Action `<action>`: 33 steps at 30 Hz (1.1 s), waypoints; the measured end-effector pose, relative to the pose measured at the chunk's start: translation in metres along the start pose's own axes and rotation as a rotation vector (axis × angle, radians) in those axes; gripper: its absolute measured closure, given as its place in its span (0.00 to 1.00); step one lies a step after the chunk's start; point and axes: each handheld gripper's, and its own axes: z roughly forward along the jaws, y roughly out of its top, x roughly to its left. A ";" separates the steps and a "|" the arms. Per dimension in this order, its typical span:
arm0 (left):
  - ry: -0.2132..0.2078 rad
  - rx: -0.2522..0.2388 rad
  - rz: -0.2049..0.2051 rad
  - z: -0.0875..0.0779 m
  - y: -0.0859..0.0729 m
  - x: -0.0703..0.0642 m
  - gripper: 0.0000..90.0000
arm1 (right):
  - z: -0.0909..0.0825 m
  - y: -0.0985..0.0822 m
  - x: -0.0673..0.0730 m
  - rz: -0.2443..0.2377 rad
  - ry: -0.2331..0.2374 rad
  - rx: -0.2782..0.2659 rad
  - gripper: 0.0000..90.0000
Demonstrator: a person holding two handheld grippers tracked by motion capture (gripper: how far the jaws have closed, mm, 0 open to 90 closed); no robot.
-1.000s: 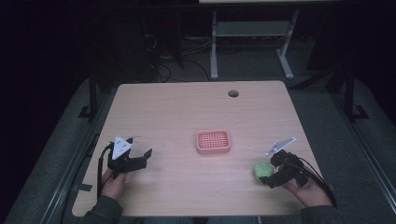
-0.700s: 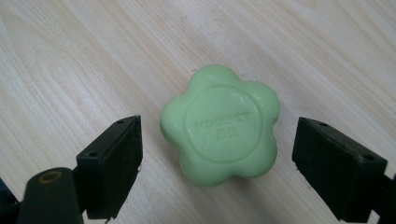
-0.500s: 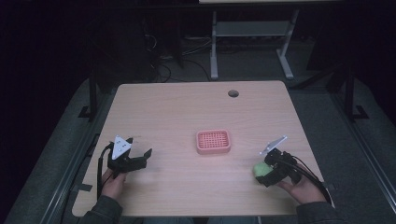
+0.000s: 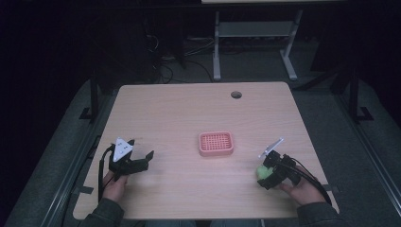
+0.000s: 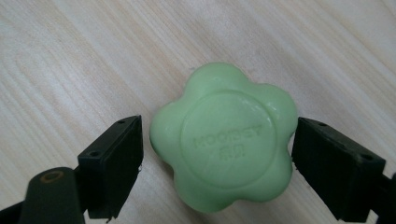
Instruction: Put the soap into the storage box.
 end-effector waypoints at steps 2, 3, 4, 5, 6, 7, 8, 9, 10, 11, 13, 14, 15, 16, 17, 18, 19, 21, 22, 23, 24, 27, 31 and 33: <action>0.001 -0.001 -0.001 0.000 0.000 0.000 0.16 | 0.002 0.001 0.000 -0.002 -0.005 0.003 0.18; 0.001 -0.002 0.001 0.000 0.000 0.000 0.16 | 0.002 0.001 0.000 -0.002 -0.005 0.003 0.18; 0.002 -0.001 0.001 0.000 0.000 0.000 0.16 | 0.002 0.002 0.001 -0.004 -0.005 0.006 0.18; 0.002 -0.001 0.002 0.000 0.000 0.000 0.16 | 0.002 0.003 0.001 -0.006 -0.006 0.008 0.18; 0.001 -0.001 0.002 0.000 0.000 0.000 0.16 | 0.003 0.003 0.001 -0.004 -0.006 0.010 0.18; 0.002 -0.001 0.003 -0.001 0.000 0.000 0.16 | 0.003 0.004 0.001 -0.006 -0.006 0.013 0.18; 0.001 -0.001 0.002 -0.001 0.000 0.000 0.16 | 0.003 0.004 0.001 -0.009 -0.007 0.016 0.19; 0.001 -0.001 0.002 -0.001 0.000 0.000 0.16 | 0.004 0.005 0.001 -0.011 -0.009 0.019 0.21; 0.001 -0.002 0.000 0.000 0.000 0.001 0.16 | 0.004 0.005 0.001 -0.013 -0.009 0.021 0.22; 0.002 -0.002 -0.001 0.000 0.000 0.000 0.16 | 0.005 0.006 0.002 -0.013 -0.008 0.025 0.22; 0.002 -0.002 0.000 -0.001 0.000 0.001 0.16 | 0.005 0.006 0.002 -0.010 -0.012 0.027 0.22; 0.002 -0.003 0.000 -0.001 0.000 0.001 0.16 | 0.006 0.006 0.002 -0.010 -0.011 0.028 0.22; 0.001 -0.002 0.001 -0.001 0.000 0.001 0.16 | 0.006 0.006 0.002 -0.009 -0.011 0.030 0.22; 0.002 -0.002 0.001 -0.001 0.000 0.001 0.16 | 0.007 0.007 0.002 -0.015 -0.009 0.035 0.22; 0.002 -0.001 0.002 -0.001 0.000 0.000 0.16 | 0.007 0.007 0.002 -0.016 -0.012 0.036 0.22; 0.002 -0.002 0.002 -0.001 0.000 0.000 0.16 | 0.008 0.007 0.002 -0.015 -0.015 0.036 0.23; 0.002 -0.003 0.001 -0.001 0.000 0.000 0.16 | 0.009 0.007 0.002 -0.014 -0.018 0.037 0.23; 0.002 -0.002 0.002 -0.001 0.000 0.000 0.16 | 0.009 0.007 0.002 -0.013 -0.014 0.039 0.23; 0.002 -0.002 0.002 -0.001 0.000 0.001 0.16 | 0.009 0.007 0.002 -0.011 -0.014 0.040 0.23; 0.002 -0.002 0.001 -0.001 0.000 0.000 0.16 | 0.009 0.007 0.002 -0.010 -0.014 0.039 0.24; 0.002 -0.002 0.002 -0.001 0.000 0.000 0.16 | 0.009 0.007 0.002 -0.010 -0.014 0.039 0.24; 0.002 -0.002 0.002 -0.001 0.000 0.000 0.16 | 0.010 0.007 0.002 -0.009 -0.015 0.043 0.24; 0.002 -0.001 0.002 -0.001 0.000 0.001 0.16 | 0.011 0.007 0.001 -0.002 -0.013 0.043 0.25; 0.002 -0.001 0.002 -0.001 0.000 0.000 0.16 | 0.011 0.007 0.001 -0.003 -0.014 0.045 0.26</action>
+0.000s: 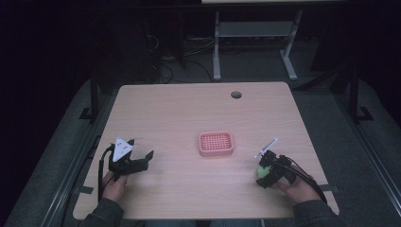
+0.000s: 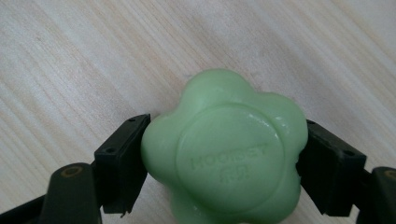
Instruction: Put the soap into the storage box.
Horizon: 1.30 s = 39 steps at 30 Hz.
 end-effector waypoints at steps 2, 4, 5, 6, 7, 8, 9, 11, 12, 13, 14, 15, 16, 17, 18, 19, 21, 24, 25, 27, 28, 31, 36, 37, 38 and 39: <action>0.000 -0.002 -0.002 0.000 0.000 0.000 0.16 | 0.000 0.000 0.000 -0.001 -0.002 0.003 0.27; 0.001 -0.002 0.000 0.000 0.000 0.000 0.16 | 0.000 0.001 0.000 -0.002 -0.001 0.006 0.27; 0.001 -0.002 -0.001 0.000 0.000 0.000 0.16 | 0.000 0.001 0.000 -0.002 0.000 0.006 0.27; 0.001 -0.002 -0.003 0.000 0.000 0.000 0.16 | -0.001 0.001 -0.001 -0.003 0.003 0.007 0.27; 0.001 -0.002 -0.002 0.000 0.000 0.000 0.16 | -0.001 0.001 -0.001 -0.003 0.005 0.007 0.27; 0.001 -0.002 -0.002 0.000 0.000 0.000 0.16 | -0.001 0.000 -0.001 -0.007 0.005 0.006 0.27; 0.001 -0.002 -0.003 0.000 0.000 0.000 0.16 | -0.001 0.000 0.000 -0.013 0.005 0.006 0.27; 0.001 -0.002 -0.003 0.000 0.000 0.000 0.16 | -0.001 0.000 0.000 -0.020 0.006 0.002 0.27; 0.001 -0.003 -0.005 0.000 0.000 0.000 0.16 | -0.001 0.000 0.000 -0.023 0.007 0.000 0.27; 0.001 -0.004 -0.006 0.000 0.000 0.000 0.16 | -0.001 -0.001 -0.001 -0.025 0.009 -0.003 0.28; 0.001 -0.004 -0.006 0.000 0.000 0.000 0.16 | -0.001 -0.001 -0.001 -0.025 0.010 -0.006 0.28; 0.001 -0.004 -0.006 0.000 0.000 0.000 0.16 | -0.002 -0.002 -0.001 -0.025 0.009 -0.008 0.28; 0.001 -0.004 -0.006 0.000 0.000 0.000 0.16 | -0.002 -0.002 -0.001 -0.025 0.009 -0.010 0.28; 0.001 -0.004 -0.006 0.000 0.000 0.000 0.16 | -0.003 -0.002 -0.001 -0.026 0.010 -0.013 0.28; 0.001 -0.003 -0.004 0.000 0.000 0.000 0.16 | -0.003 -0.003 -0.001 -0.026 0.010 -0.013 0.28; 0.001 -0.003 -0.004 0.000 0.000 0.000 0.16 | -0.004 -0.003 -0.001 -0.026 0.009 -0.014 0.28; 0.001 -0.004 -0.005 0.000 0.000 0.000 0.16 | -0.005 -0.003 -0.001 -0.026 0.010 -0.017 0.28; 0.002 -0.003 -0.005 0.000 0.000 0.000 0.16 | -0.008 -0.002 -0.001 -0.031 0.010 -0.020 0.28; 0.002 -0.004 -0.005 0.000 0.000 0.000 0.16 | -0.008 -0.001 -0.001 -0.035 0.012 -0.019 0.28; 0.002 -0.004 -0.004 0.000 0.000 0.000 0.16 | -0.008 0.000 0.001 -0.041 0.006 -0.020 0.28; 0.002 -0.004 -0.006 0.000 0.000 0.000 0.16 | -0.008 0.000 0.001 -0.045 0.010 -0.019 0.28; 0.001 -0.005 -0.005 -0.001 0.000 0.000 0.16 | -0.006 0.000 0.001 -0.043 0.015 -0.023 0.28; 0.001 -0.005 -0.004 -0.001 0.000 0.000 0.16 | -0.003 -0.004 -0.002 -0.025 0.038 -0.055 0.28; 0.001 -0.006 -0.004 -0.001 0.000 0.000 0.16 | -0.002 -0.004 -0.002 -0.023 0.042 -0.058 0.28; 0.001 -0.006 -0.004 -0.001 0.000 0.000 0.16 | -0.001 -0.004 -0.002 -0.019 0.043 -0.061 0.28; 0.001 -0.005 -0.004 -0.001 0.000 0.000 0.16 | 0.000 -0.004 -0.002 -0.020 0.045 -0.063 0.29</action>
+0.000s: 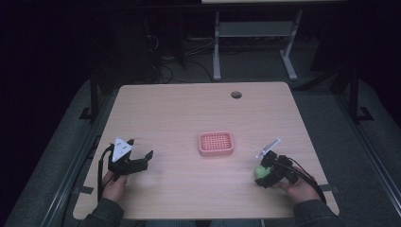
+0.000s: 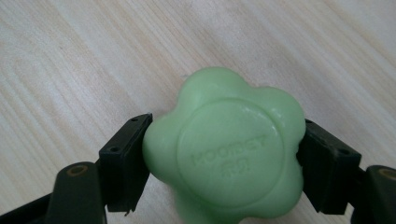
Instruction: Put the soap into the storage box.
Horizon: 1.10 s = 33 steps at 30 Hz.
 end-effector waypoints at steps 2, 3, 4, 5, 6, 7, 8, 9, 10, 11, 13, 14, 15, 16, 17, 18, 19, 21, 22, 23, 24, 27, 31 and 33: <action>0.000 0.000 -0.001 0.000 0.000 0.000 0.16 | 0.001 0.000 0.000 0.008 0.004 -0.005 0.29; -0.001 0.001 -0.001 0.000 0.000 0.000 0.16 | 0.000 -0.001 0.000 0.009 0.007 -0.011 0.29; -0.001 0.000 0.000 0.000 0.000 0.000 0.16 | 0.001 -0.002 -0.001 0.013 0.008 -0.020 0.29; -0.001 0.002 0.000 0.000 0.000 0.000 0.16 | 0.001 -0.003 -0.002 0.022 0.015 -0.027 0.29; -0.002 0.002 0.001 0.000 0.000 0.000 0.16 | 0.000 -0.004 -0.003 0.028 0.019 -0.035 0.29; -0.002 0.002 0.002 0.000 0.000 0.000 0.16 | 0.000 -0.005 -0.003 0.031 0.022 -0.038 0.29; -0.002 0.002 0.002 0.000 0.000 0.000 0.16 | 0.000 -0.005 -0.003 0.034 0.025 -0.041 0.29; -0.002 0.002 0.002 0.000 0.000 -0.001 0.16 | 0.000 -0.005 -0.002 0.034 0.022 -0.040 0.29; -0.002 0.002 0.003 0.000 0.000 -0.001 0.16 | 0.001 -0.005 -0.002 0.030 0.017 -0.039 0.29; -0.002 0.003 0.003 0.000 0.000 0.000 0.16 | 0.000 -0.004 -0.002 0.026 0.016 -0.034 0.29; -0.002 0.002 0.003 0.000 0.000 0.000 0.16 | 0.001 -0.004 -0.002 0.023 0.011 -0.032 0.29; -0.002 0.001 0.001 0.000 0.000 0.000 0.16 | 0.000 -0.004 -0.002 0.021 0.015 -0.032 0.29; -0.001 0.001 -0.001 0.000 0.000 0.000 0.16 | 0.000 -0.004 -0.002 0.021 0.015 -0.031 0.29; -0.001 -0.001 -0.003 0.000 0.000 0.000 0.16 | 0.000 -0.004 -0.002 0.021 0.015 -0.030 0.29; -0.001 0.000 -0.003 0.000 0.000 0.000 0.16 | 0.000 -0.004 -0.001 0.020 0.013 -0.028 0.29; 0.000 0.001 -0.003 0.000 0.000 0.000 0.16 | 0.000 -0.004 -0.001 0.018 0.005 -0.026 0.29; 0.000 -0.001 -0.003 0.000 0.000 0.000 0.16 | -0.001 -0.004 -0.001 0.018 0.002 -0.025 0.29; -0.001 0.000 -0.002 0.000 0.000 0.000 0.16 | -0.004 -0.004 -0.001 0.020 -0.003 -0.033 0.29; -0.001 0.001 -0.003 0.001 0.000 0.000 0.16 | -0.006 -0.004 -0.001 0.017 -0.008 -0.035 0.29; -0.001 0.001 -0.002 0.001 0.000 0.000 0.16 | -0.009 -0.003 0.000 0.017 -0.012 -0.039 0.29; -0.001 0.002 -0.001 0.001 0.000 0.000 0.16 | -0.011 -0.002 0.000 0.015 -0.014 -0.040 0.29; 0.000 0.003 0.000 0.000 0.000 0.000 0.16 | -0.019 0.004 0.000 0.002 -0.023 -0.046 0.29; -0.001 0.001 -0.003 0.000 0.000 0.000 0.16 | -0.027 0.015 0.001 -0.023 -0.024 -0.044 0.29; -0.002 -0.001 -0.005 0.000 0.000 0.000 0.16 | -0.029 0.020 0.001 -0.031 -0.020 -0.046 0.29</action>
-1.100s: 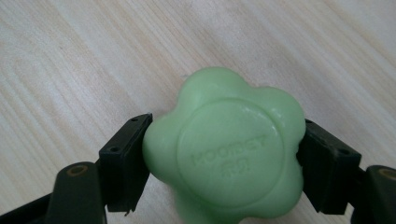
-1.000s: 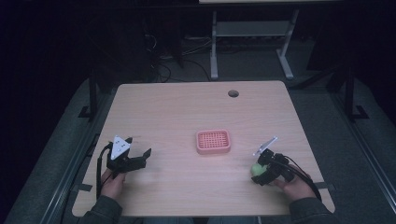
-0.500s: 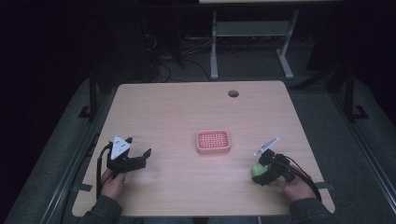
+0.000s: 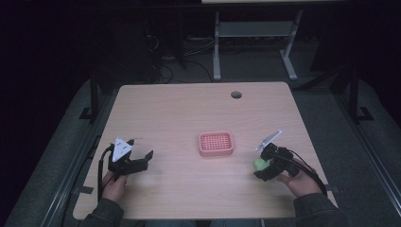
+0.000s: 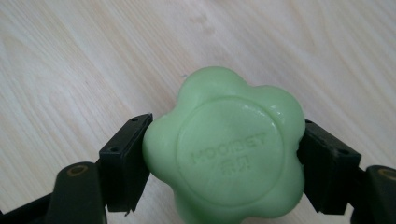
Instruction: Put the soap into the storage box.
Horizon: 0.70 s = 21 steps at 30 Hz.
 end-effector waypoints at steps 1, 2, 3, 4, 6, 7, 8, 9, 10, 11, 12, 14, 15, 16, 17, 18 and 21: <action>0.000 0.000 0.000 0.000 0.000 0.000 0.16 | 0.000 0.003 0.000 -0.005 0.000 0.002 0.29; 0.000 -0.001 -0.001 0.000 0.000 0.000 0.16 | -0.001 0.006 -0.001 -0.009 -0.002 0.003 0.29; 0.000 -0.001 -0.002 0.000 0.000 0.000 0.16 | -0.001 0.009 -0.001 -0.011 -0.002 0.004 0.29; 0.000 -0.001 -0.001 0.000 0.000 0.000 0.16 | -0.001 0.012 -0.002 -0.011 0.001 0.004 0.29; 0.001 -0.001 -0.004 0.000 0.000 0.000 0.16 | -0.002 0.019 -0.002 -0.022 0.003 0.004 0.29; 0.000 0.000 -0.007 0.000 0.000 0.000 0.16 | -0.002 0.021 -0.002 -0.023 0.003 0.004 0.29; 0.000 0.003 -0.006 0.000 0.000 0.000 0.16 | -0.003 0.024 -0.003 -0.029 0.002 0.007 0.29; 0.001 0.002 -0.007 0.000 0.000 0.000 0.16 | -0.004 0.028 -0.003 -0.035 0.001 0.008 0.29; 0.001 0.002 -0.007 0.000 0.000 0.000 0.16 | -0.004 0.031 -0.003 -0.037 -0.004 0.008 0.29; 0.001 0.002 -0.006 -0.001 0.000 0.000 0.16 | -0.005 0.034 -0.004 -0.044 -0.001 0.006 0.29; 0.002 0.003 -0.006 -0.001 0.000 0.000 0.16 | -0.006 0.037 -0.004 -0.044 0.001 0.002 0.29; 0.001 0.002 -0.006 -0.001 0.000 0.000 0.16 | -0.007 0.043 -0.005 -0.052 0.003 -0.001 0.29; 0.002 0.002 -0.006 -0.001 0.000 0.000 0.16 | -0.008 0.046 -0.006 -0.054 0.001 0.000 0.29; 0.002 0.001 -0.005 -0.001 0.000 0.001 0.16 | -0.008 0.049 -0.006 -0.059 0.004 -0.001 0.29; 0.001 0.001 -0.006 -0.001 0.000 0.001 0.16 | -0.008 0.051 -0.007 -0.058 0.007 -0.003 0.29; 0.001 0.001 -0.005 -0.001 0.000 0.001 0.16 | -0.009 0.054 -0.007 -0.062 0.007 -0.003 0.29; 0.001 0.000 -0.007 -0.001 0.001 0.000 0.16 | -0.010 0.062 -0.009 -0.066 0.014 -0.004 0.29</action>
